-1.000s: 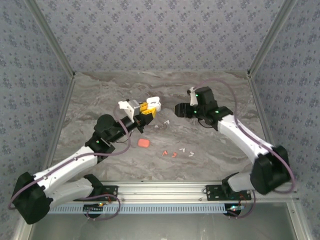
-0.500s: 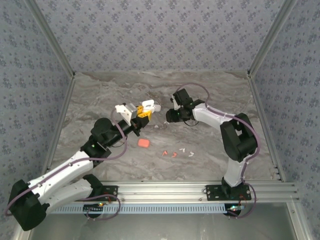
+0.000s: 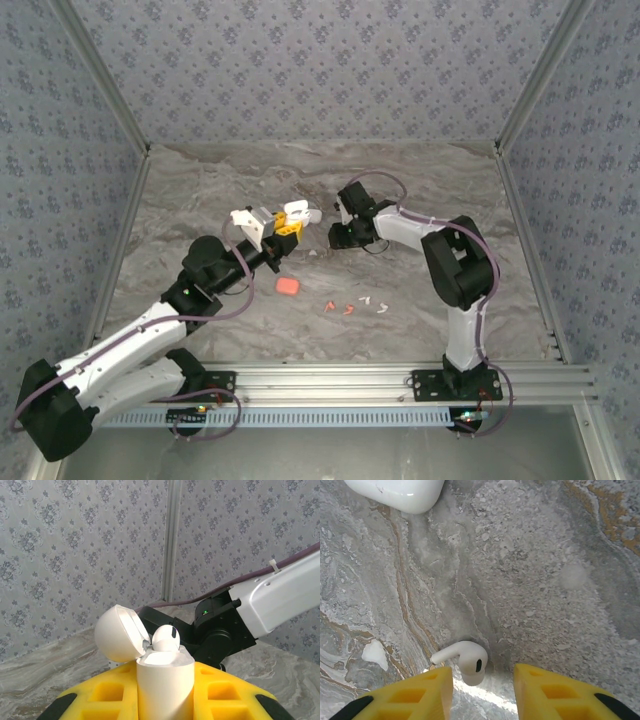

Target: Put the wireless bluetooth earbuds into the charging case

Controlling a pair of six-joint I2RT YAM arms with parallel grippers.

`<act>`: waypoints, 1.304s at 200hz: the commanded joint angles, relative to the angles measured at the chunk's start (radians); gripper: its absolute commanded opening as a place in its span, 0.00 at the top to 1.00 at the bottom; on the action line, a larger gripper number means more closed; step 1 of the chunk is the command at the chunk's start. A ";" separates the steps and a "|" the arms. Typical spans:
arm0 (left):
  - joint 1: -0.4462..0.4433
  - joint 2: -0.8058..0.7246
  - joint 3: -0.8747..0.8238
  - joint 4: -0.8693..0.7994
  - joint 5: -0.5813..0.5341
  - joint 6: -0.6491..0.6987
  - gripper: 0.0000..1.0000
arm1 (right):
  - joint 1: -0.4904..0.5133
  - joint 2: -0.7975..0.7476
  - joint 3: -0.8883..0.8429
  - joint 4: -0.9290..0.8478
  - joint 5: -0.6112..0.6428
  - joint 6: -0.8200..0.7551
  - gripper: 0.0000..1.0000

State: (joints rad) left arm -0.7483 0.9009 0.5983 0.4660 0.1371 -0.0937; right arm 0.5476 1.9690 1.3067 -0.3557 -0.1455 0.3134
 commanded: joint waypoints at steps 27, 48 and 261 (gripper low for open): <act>-0.006 -0.017 -0.002 0.007 -0.017 0.012 1.00 | 0.011 0.046 0.049 0.006 -0.014 -0.013 0.64; -0.006 -0.019 -0.004 0.005 -0.017 0.011 1.00 | 0.012 0.057 0.054 0.004 -0.016 -0.016 0.65; -0.006 0.099 -0.002 0.128 0.042 -0.103 1.00 | 0.053 -0.724 -0.224 0.119 0.068 -0.323 0.76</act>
State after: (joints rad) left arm -0.7483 0.9897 0.5812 0.5209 0.1452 -0.1665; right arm 0.5812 1.3529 1.1122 -0.2760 -0.0742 0.0956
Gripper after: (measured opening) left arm 0.208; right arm 0.241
